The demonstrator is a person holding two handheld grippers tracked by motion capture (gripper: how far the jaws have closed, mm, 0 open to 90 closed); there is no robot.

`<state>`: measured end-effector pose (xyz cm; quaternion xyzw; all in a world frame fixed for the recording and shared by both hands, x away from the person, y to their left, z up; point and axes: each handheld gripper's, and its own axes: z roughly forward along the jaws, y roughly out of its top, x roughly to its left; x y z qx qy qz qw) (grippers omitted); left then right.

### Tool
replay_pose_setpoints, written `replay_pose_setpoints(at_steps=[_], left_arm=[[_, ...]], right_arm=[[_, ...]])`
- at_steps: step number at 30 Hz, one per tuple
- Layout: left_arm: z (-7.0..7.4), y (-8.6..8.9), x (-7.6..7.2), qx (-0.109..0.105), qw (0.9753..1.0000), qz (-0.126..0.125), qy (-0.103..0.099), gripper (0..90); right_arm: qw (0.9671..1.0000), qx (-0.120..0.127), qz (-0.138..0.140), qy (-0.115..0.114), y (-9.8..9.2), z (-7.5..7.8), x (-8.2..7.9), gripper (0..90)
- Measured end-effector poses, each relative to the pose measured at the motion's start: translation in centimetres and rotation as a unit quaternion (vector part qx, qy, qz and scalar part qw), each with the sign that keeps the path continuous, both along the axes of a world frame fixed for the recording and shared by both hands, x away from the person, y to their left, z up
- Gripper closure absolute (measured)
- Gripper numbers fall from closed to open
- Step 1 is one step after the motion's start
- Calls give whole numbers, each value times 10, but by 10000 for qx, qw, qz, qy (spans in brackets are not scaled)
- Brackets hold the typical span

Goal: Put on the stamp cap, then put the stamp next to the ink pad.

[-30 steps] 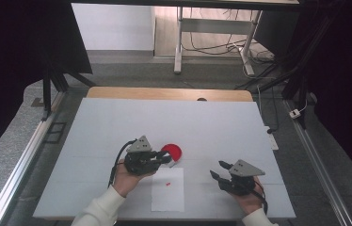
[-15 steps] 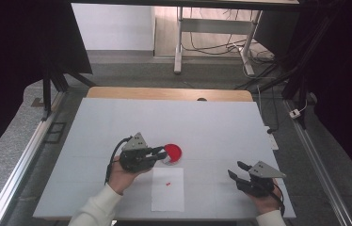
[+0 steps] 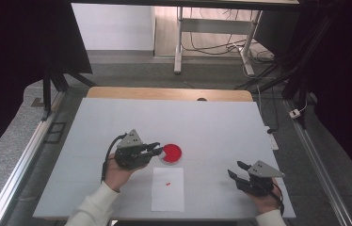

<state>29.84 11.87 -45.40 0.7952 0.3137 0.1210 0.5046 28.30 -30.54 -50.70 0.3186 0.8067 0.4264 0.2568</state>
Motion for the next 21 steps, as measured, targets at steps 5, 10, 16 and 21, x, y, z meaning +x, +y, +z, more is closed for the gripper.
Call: replay_pose_setpoints(at_steps=[5,10,16,21], left_arm=[[1,4,2,68,9999,103,-44,749],[0,8,7,136,9997,196,-61,749],[-3,12,12,264,9992,286,-44,749],[-7,14,20,361,9987,369,2,749]], right_arm=[[10000,-38,-2,-13,1,0,0,476],[10000,-12,-4,-7,1,-1,1,476],[10000,-70,-11,4,2,0,1,476],[9999,-110,-34,-1,2,-1,1,476]])
